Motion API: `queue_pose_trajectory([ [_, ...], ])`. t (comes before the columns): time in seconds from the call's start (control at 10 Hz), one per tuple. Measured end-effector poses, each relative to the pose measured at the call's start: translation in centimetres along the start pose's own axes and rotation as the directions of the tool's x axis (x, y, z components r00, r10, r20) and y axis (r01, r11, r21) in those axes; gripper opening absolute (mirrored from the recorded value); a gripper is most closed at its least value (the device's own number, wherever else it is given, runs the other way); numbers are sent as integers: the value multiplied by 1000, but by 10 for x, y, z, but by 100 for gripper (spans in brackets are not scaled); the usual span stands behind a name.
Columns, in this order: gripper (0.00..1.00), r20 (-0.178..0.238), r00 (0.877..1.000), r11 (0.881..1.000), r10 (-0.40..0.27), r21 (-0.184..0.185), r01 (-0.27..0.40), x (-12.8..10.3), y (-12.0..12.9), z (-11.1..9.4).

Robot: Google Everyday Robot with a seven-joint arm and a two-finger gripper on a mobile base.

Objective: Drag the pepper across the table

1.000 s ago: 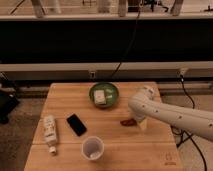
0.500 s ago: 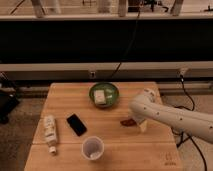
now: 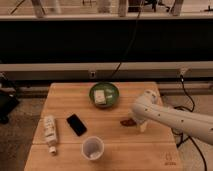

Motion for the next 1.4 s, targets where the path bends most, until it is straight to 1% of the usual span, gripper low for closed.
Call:
queue_pose_trajectory([
  [0.1, 37, 1, 1000, 1000, -9, 0, 9, 0, 1, 1],
  [0.2, 28, 2, 1000, 1000, -17, -1, 17, 0, 1, 1],
  [0.4, 10, 0, 1000, 1000, -13, -2, 13, 2, 4, -1],
  [0.5, 4, -1, 1000, 1000, -14, -2, 14, 2, 4, -2],
  [0.7, 3, 2, 1000, 1000, -20, -3, 20, -1, 2, -2],
  [0.9, 3, -9, 996, 996, -85, -8, 84, -13, -2, 0],
  [1.0, 3, -10, 995, 995, -102, -7, 102, -19, -7, 0],
  [1.2, 3, -15, 994, 994, -113, -14, 113, -17, -6, 0],
  [1.4, 3, -25, 988, 988, -151, -22, 150, -19, -7, 1],
])
